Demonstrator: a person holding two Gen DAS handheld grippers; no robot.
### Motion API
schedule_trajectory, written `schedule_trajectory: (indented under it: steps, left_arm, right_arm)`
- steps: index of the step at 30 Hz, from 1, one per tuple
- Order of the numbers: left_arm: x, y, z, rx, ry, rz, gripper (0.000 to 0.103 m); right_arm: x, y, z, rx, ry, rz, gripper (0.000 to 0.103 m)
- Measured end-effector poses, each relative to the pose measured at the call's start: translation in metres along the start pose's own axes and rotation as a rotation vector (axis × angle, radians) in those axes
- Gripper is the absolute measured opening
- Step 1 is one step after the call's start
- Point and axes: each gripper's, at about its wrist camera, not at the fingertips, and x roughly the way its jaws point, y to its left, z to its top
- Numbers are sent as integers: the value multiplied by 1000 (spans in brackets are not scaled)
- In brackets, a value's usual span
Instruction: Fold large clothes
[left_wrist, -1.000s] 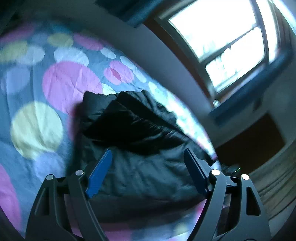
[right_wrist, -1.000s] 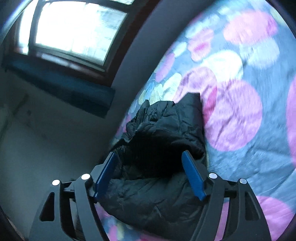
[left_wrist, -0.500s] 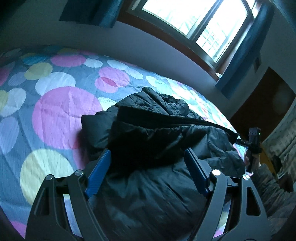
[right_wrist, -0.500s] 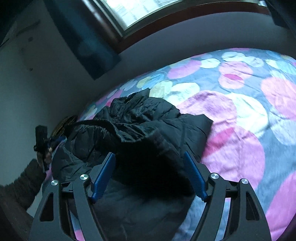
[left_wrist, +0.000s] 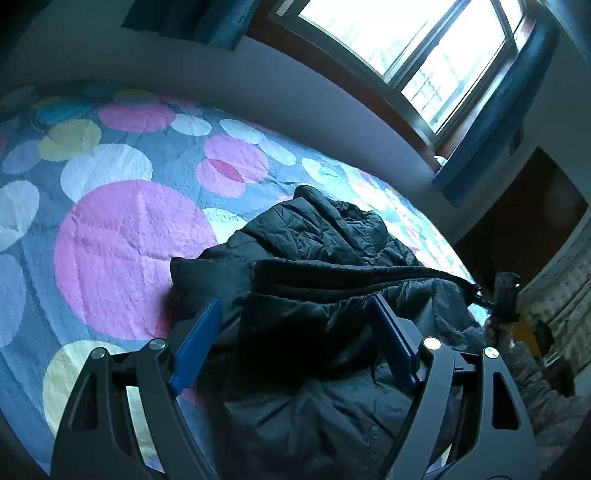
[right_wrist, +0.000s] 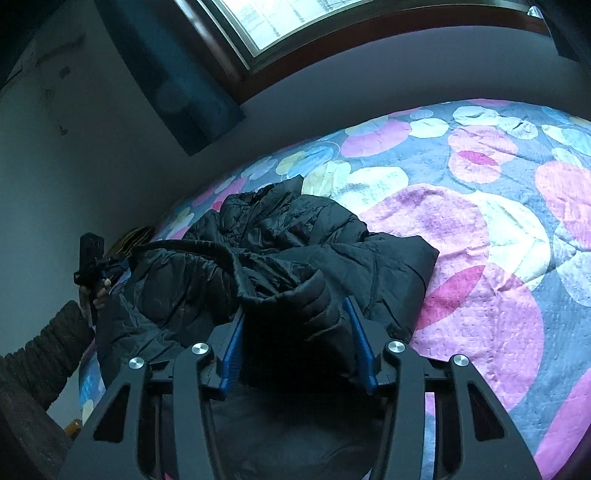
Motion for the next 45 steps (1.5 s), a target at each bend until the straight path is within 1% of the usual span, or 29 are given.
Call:
schedule_trajectory:
  steps: [2, 3, 4, 6, 7, 8, 9, 10, 11, 12, 13, 14, 16, 20, 24, 27, 30, 32, 33, 36, 39, 40, 43, 45]
  left_arm:
    - [6, 3, 0, -11, 23, -6, 80]
    - [9, 3, 0, -8, 35, 3, 80]
    - [13, 3, 0, 3, 48, 20, 80]
    - [21, 2, -1, 24, 80, 34, 80]
    - [25, 2, -1, 27, 98, 37, 78]
    - [28, 1, -1, 23, 111, 43, 71]
    - [30, 0, -1, 22, 123, 47, 50]
    - [32, -3, -1, 36, 131, 73, 40]
    - [32, -7, -2, 61, 124, 104, 37]
    - [31, -11, -2, 76, 119, 110, 28]
    - [27, -17, -3, 90, 107, 114, 21]
    - [22, -23, -3, 104, 88, 124, 18]
    - [13, -34, -2, 126, 60, 137, 14]
    - [-9, -58, 2, 171, 5, 177, 11]
    - [-23, -74, 17, 169, -65, 199, 10]
    - [-23, -79, 33, 166, -105, 238, 10]
    - [-6, -75, 54, 159, -101, 277, 10]
    - [5, -70, 64, 145, -98, 287, 10]
    - [15, -64, 72, 134, -96, 304, 10]
    - [43, -50, 84, 116, -75, 354, 10]
    - [74, -30, 84, 100, -24, 413, 10]
    - [83, -23, 82, 87, -9, 422, 10]
    - [103, 1, 76, 36, 36, 424, 10]
    - [110, 11, 74, 15, 49, 415, 11]
  right_arm:
    - [2, -2, 0, 8, 8, 1, 52]
    - [3, -3, 0, 14, 11, -1, 57]
    - [4, -4, 0, 21, 11, -3, 58]
    - [5, -4, 0, 21, 10, -1, 58]
    - [6, -2, -1, 15, 9, -5, 58]
    - [6, 0, -2, 8, 5, -15, 55]
    - [7, 1, -2, 2, 6, -25, 44]
    - [7, 4, -2, -7, 11, -56, 38]
    - [7, 5, -2, -11, 11, -80, 27]
    - [7, 6, -2, -13, 10, -92, 23]
    - [4, 8, -3, -17, 1, -107, 21]
    - [2, 10, -3, -20, -5, -115, 18]
    - [-4, 15, -3, -29, -18, -135, 17]
    - [-19, 30, 6, -66, -57, -156, 15]
    - [-29, 42, 26, -93, -100, -170, 15]
    - [-26, 43, 46, -100, -114, -190, 15]
    - [-13, 37, 72, -89, -126, -212, 15]
    - [2, 31, 89, -73, -126, -230, 15]
    - [10, 27, 95, -65, -122, -239, 15]
    - [47, 9, 112, -21, -83, -273, 15]
    - [77, -10, 113, 27, -35, -293, 15]
    - [89, -18, 112, 48, -13, -301, 15]
    - [115, -39, 105, 101, 45, -314, 15]
    - [125, -50, 99, 135, 72, -310, 15]
